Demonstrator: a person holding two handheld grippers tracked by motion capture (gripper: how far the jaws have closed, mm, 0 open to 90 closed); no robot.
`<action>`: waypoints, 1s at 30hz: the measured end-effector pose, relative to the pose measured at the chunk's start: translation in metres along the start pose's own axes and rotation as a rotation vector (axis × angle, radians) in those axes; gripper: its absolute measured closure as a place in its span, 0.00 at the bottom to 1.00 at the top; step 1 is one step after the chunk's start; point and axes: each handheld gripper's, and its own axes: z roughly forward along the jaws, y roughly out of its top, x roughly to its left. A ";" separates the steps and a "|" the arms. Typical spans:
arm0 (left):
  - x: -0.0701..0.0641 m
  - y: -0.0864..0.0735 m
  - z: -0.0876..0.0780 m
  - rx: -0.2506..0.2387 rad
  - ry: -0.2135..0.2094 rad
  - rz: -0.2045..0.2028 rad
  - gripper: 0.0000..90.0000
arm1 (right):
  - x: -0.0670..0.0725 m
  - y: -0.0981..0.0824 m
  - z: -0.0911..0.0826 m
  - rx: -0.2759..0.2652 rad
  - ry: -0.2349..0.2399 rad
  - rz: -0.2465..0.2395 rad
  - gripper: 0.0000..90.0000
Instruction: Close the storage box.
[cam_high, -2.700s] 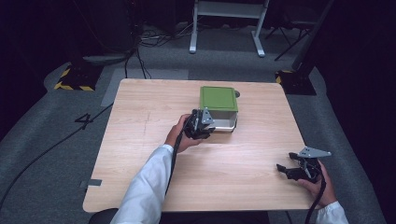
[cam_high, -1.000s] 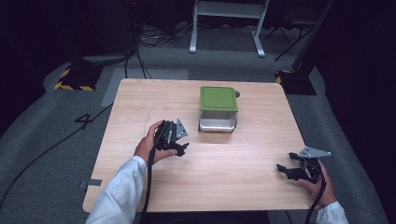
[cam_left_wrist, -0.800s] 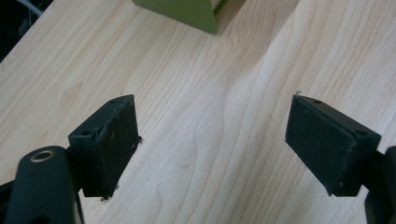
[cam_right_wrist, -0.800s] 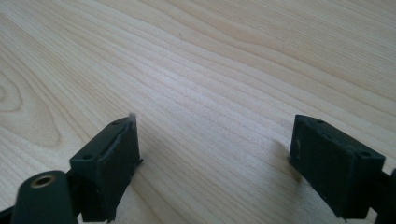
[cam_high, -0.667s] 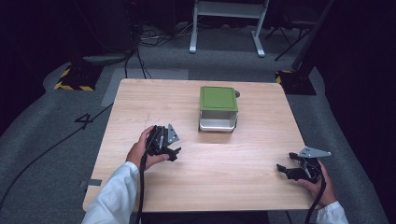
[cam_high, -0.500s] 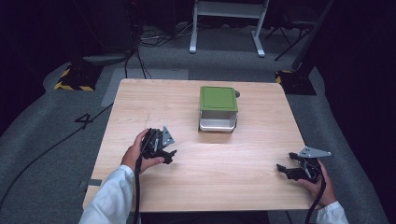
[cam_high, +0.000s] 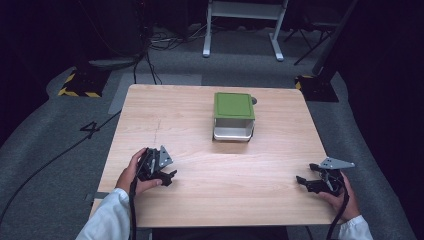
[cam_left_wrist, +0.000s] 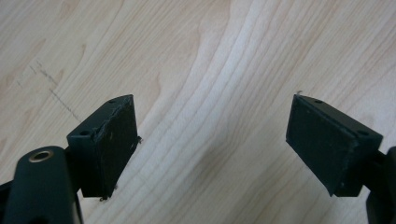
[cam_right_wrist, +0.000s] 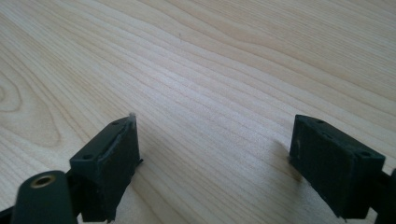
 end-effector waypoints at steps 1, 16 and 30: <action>0.000 -0.004 -0.001 -0.001 0.011 0.002 0.19 | 0.000 0.000 0.000 0.000 0.000 0.000 0.18; 0.003 -0.046 -0.004 -0.004 0.034 -0.134 0.19 | 0.000 0.000 0.000 0.001 -0.001 0.003 0.18; 0.020 -0.081 -0.008 -0.077 -0.001 -0.416 0.19 | 0.000 0.000 0.000 0.000 -0.001 0.003 0.18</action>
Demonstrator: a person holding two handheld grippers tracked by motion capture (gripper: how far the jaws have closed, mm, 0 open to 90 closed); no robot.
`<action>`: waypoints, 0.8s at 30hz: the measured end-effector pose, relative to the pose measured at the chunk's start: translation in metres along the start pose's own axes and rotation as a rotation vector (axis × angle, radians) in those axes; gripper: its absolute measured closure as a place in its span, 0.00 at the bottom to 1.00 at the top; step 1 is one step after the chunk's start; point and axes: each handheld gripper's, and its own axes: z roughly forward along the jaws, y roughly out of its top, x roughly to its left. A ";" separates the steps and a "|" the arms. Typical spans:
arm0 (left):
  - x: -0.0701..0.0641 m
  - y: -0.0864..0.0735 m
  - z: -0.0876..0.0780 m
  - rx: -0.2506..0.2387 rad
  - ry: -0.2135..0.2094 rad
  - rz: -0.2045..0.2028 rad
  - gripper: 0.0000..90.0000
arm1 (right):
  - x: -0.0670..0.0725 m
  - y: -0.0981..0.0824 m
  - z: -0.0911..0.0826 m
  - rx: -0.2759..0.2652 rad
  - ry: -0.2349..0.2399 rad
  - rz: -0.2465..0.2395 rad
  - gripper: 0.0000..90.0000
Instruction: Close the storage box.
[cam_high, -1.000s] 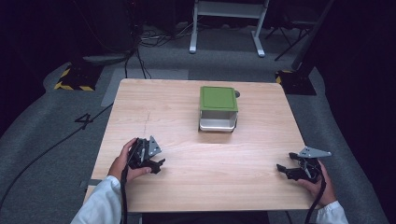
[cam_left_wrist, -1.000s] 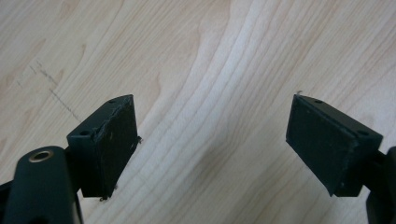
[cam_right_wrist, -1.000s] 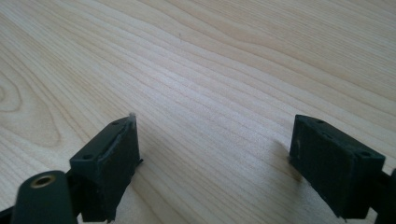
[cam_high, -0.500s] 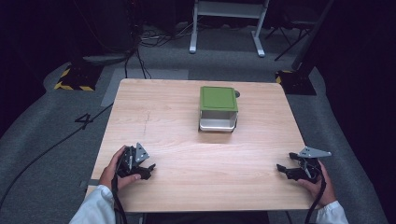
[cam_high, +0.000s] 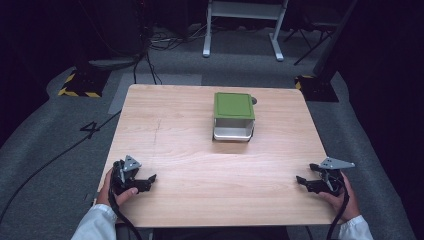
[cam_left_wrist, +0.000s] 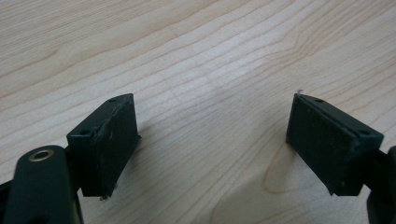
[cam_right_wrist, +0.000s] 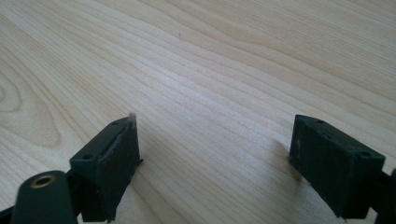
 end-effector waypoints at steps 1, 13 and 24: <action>0.000 0.000 0.000 0.000 0.001 -0.002 0.19 | 0.000 0.000 0.000 0.000 0.000 0.000 0.18; 0.000 0.002 0.002 0.003 -0.002 -0.007 0.17 | 0.001 0.000 0.000 -0.002 -0.007 -0.004 0.18; 0.001 0.002 0.002 0.006 -0.006 -0.007 0.16 | 0.000 0.000 0.000 -0.001 -0.006 -0.002 0.18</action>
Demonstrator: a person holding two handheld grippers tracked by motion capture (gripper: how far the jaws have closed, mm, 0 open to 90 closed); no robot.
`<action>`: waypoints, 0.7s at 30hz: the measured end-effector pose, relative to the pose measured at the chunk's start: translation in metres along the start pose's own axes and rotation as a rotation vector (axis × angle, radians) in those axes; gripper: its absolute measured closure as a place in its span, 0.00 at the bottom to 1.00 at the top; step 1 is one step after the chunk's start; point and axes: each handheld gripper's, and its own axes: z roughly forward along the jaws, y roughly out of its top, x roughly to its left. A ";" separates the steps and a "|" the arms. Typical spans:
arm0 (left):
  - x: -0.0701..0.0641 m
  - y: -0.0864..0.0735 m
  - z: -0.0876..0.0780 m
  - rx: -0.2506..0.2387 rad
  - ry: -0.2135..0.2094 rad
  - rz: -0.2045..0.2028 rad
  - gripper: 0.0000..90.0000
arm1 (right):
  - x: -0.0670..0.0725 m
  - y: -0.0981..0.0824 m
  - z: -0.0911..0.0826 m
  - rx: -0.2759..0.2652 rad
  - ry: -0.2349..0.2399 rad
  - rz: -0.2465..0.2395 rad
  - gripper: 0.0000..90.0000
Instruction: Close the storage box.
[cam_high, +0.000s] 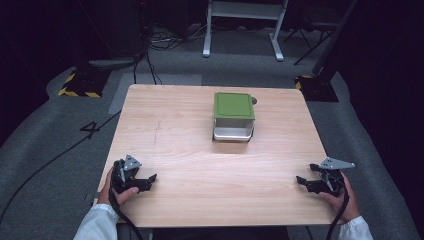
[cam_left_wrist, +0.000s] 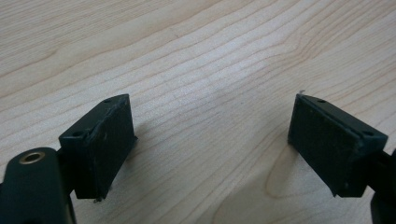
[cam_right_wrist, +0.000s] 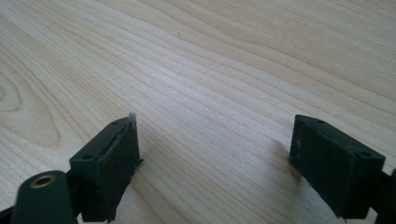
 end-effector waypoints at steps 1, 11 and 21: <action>0.000 0.000 0.000 0.000 0.000 0.000 0.16 | 0.000 0.000 0.000 0.000 0.000 0.000 0.18; 0.000 0.000 0.000 0.000 0.000 0.001 0.16 | 0.000 0.000 0.000 0.001 0.003 0.001 0.18; 0.000 0.001 0.001 0.003 0.004 0.004 0.15 | 0.000 0.000 0.000 0.001 0.003 0.001 0.18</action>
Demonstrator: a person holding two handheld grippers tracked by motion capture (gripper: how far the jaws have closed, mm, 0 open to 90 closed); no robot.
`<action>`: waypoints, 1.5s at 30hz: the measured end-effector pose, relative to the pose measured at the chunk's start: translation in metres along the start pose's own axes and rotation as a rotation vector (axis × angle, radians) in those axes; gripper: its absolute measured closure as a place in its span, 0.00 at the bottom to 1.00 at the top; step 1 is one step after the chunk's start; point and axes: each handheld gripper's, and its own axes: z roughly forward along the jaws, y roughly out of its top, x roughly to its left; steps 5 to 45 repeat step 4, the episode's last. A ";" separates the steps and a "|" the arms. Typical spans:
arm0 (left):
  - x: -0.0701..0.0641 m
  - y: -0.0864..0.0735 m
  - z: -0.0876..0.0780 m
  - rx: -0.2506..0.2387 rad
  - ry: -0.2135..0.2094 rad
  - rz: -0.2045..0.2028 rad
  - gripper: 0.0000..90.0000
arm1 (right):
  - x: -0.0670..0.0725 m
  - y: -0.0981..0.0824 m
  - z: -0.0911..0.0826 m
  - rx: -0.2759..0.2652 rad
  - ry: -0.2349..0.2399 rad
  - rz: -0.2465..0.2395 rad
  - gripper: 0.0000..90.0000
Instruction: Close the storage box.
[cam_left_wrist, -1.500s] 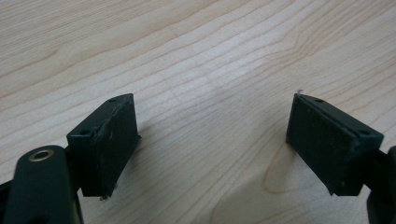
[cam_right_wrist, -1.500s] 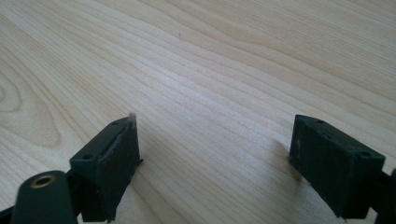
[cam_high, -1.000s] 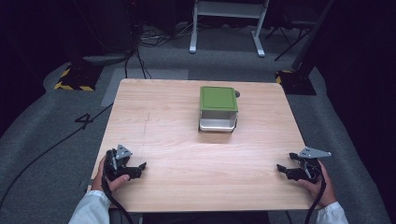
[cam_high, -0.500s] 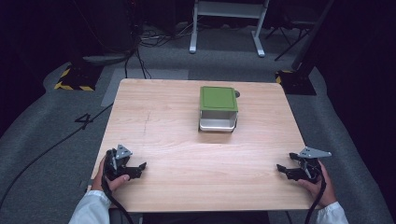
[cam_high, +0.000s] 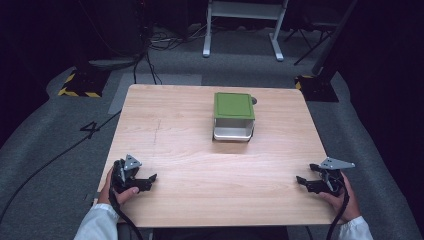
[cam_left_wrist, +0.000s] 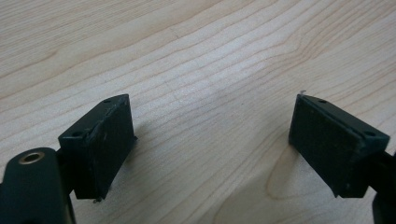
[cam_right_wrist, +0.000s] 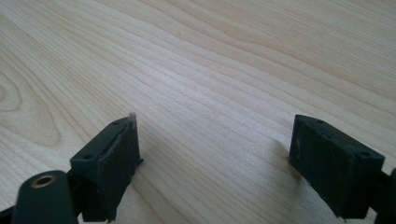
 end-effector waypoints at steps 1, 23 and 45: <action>0.000 0.000 0.000 -0.001 0.000 -0.002 0.15 | 0.000 0.000 0.000 0.000 0.000 0.000 0.18; 0.000 0.000 0.000 0.000 0.001 -0.002 0.15 | 0.000 0.000 0.000 0.000 0.001 0.000 0.18; 0.000 0.000 0.000 0.000 0.001 -0.002 0.15 | 0.000 0.000 0.000 0.000 0.001 0.000 0.18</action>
